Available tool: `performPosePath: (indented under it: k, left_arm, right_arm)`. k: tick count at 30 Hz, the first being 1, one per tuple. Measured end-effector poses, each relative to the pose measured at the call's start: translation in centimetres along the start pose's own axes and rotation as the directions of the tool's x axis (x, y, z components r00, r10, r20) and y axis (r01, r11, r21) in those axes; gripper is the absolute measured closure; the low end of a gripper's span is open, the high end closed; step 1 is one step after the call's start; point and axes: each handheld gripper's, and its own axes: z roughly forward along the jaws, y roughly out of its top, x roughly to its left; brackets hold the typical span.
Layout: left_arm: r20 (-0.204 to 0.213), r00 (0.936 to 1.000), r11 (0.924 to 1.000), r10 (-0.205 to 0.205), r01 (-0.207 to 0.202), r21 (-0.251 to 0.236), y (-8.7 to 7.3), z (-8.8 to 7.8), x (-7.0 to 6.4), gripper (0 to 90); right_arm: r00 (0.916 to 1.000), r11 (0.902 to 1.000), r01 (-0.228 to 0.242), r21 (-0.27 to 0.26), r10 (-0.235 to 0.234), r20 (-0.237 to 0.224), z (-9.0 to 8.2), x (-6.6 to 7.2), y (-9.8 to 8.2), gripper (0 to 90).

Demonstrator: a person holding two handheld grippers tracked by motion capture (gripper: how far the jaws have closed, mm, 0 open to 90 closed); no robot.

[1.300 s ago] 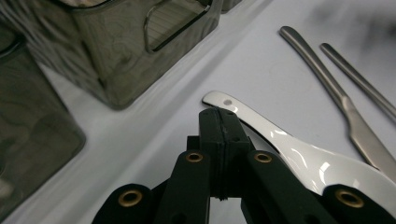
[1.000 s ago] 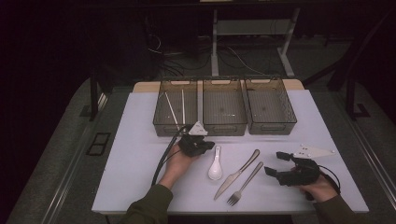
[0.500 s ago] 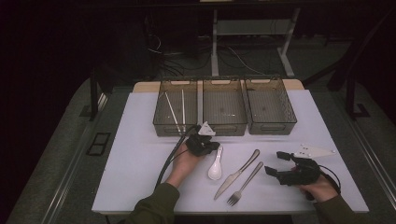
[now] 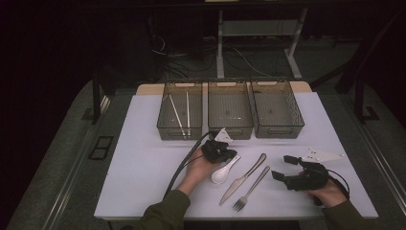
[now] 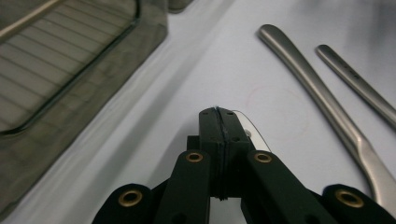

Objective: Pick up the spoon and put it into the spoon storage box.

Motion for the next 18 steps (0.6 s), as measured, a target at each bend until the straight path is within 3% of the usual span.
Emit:
performPosePath:
  k: [9,18]
  left_arm:
    - [0.052,0.9977,0.9989,0.043,-0.043,0.017,0.7,0.3,-1.1,88.8]
    - [0.122,0.9877,0.9941,0.098,-0.103,0.034,1.2,0.7,-2.0,88.8]
  right_arm:
    - [1.0,1.0,0.004,0.005,-0.004,-0.001,0.1,0.1,0.0,19.0]
    - [1.0,0.9999,0.005,0.011,-0.005,-0.002,0.1,0.1,0.0,19.0]
